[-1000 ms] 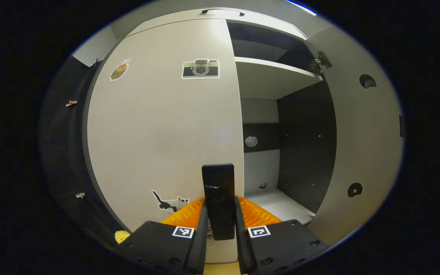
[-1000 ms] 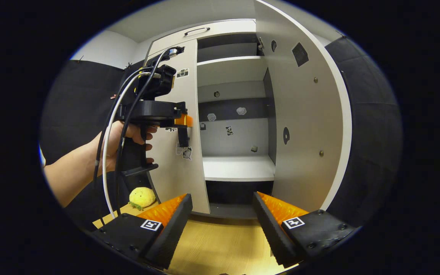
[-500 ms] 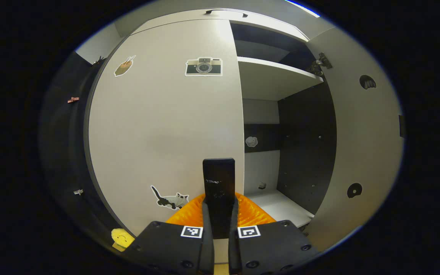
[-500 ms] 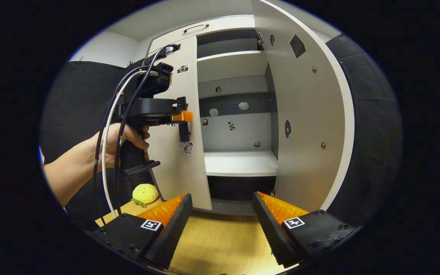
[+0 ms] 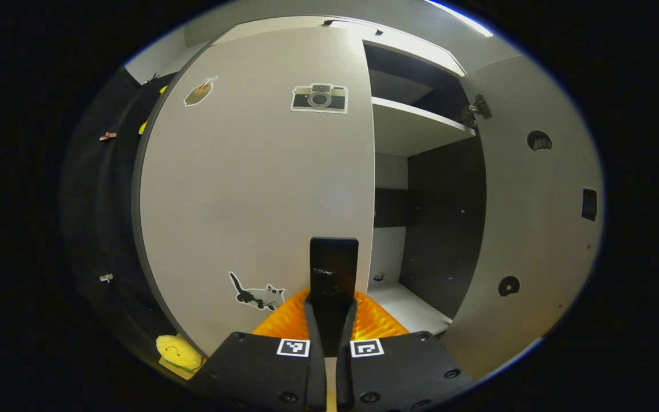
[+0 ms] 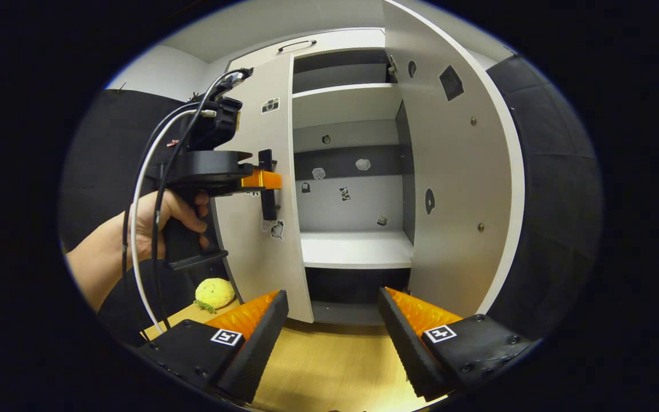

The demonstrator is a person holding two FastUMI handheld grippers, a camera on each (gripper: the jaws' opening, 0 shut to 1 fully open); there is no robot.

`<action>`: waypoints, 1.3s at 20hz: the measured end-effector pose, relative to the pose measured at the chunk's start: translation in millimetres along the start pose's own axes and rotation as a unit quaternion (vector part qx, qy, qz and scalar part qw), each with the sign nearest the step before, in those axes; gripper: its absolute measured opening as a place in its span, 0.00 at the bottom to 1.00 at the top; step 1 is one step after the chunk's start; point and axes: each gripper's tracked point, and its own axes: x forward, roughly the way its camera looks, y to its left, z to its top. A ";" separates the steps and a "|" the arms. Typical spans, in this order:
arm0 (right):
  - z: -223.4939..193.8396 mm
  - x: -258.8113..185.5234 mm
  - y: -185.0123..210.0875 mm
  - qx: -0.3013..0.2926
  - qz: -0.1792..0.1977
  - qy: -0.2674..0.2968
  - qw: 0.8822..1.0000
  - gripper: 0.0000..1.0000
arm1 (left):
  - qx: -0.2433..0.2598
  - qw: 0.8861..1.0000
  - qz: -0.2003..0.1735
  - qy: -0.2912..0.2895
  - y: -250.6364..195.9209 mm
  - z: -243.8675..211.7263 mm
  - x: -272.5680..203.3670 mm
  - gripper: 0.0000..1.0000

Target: Open the right door of the double-door shoe cabinet with the right hand, and open the left door with the left hand.

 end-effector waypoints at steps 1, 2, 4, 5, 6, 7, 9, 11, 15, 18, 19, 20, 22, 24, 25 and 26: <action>1.8 -3.1 3.5 0.000 -0.003 -0.003 1.000 0.99 | -0.009 1.000 -0.009 -0.001 -0.3 0.8 -5.7 0.12; 3.7 -4.7 7.0 -0.002 -0.007 -0.005 1.000 0.99 | -0.013 1.000 -0.016 -0.002 -0.5 1.3 -12.4 0.12; 2.8 -6.7 12.8 -0.007 -0.016 -0.006 1.000 0.99 | -0.016 1.000 -0.026 -0.005 4.8 -2.7 -28.3 0.12; 2.9 -7.5 15.3 -0.009 -0.022 -0.005 1.000 0.99 | -0.018 0.999 -0.029 -0.006 5.8 -3.0 -35.3 0.12; 1.9 -7.9 17.5 -0.010 -0.026 -0.003 1.000 0.99 | -0.021 0.999 -0.034 -0.008 7.2 -4.0 -42.1 0.12; 0.4 -8.7 20.1 -0.011 -0.030 -0.001 0.999 0.99 | -0.024 0.999 -0.038 -0.009 8.7 -4.1 -50.5 0.12; -1.5 -12.2 24.6 -0.012 -0.042 0.000 0.999 0.99 | -0.028 0.998 -0.046 -0.013 12.2 -4.2 -64.4 0.12; -5.3 -16.2 26.9 -0.012 -0.056 0.001 0.998 0.99 | -0.032 0.998 -0.054 -0.016 16.7 -5.5 -77.6 0.12; -14.3 -27.8 30.7 -0.002 -0.084 0.001 0.996 0.99 | -0.036 0.997 -0.062 -0.023 25.6 -3.9 -93.1 0.12; -22.3 -38.9 28.3 0.001 -0.109 0.006 0.994 0.99 | -0.040 0.997 -0.065 -0.021 34.0 -2.1 -107.0 0.12; -25.0 -42.8 29.3 0.006 -0.113 0.007 0.994 0.99 | -0.037 0.997 -0.064 -0.021 35.7 -5.2 -108.9 0.12; -27.4 -45.4 30.6 0.011 -0.116 0.008 0.993 0.99 | -0.034 0.997 -0.061 -0.022 37.7 -4.8 -109.9 0.12; -31.8 -50.5 33.7 0.017 -0.119 0.012 0.993 0.99 | -0.031 0.998 -0.058 -0.023 41.6 -5.9 -112.9 0.12; -35.3 -55.9 37.2 0.017 -0.121 0.015 0.992 0.99 | -0.036 0.998 -0.056 -0.021 45.5 -5.7 -118.0 0.12; -35.5 -57.8 37.7 0.016 -0.124 0.014 0.992 0.99 | -0.036 0.998 -0.053 -0.021 47.0 -6.1 -118.3 0.12; -36.2 -59.4 37.4 0.014 -0.125 0.014 0.992 0.99 | -0.035 0.998 -0.050 -0.024 47.5 -6.3 -118.5 0.12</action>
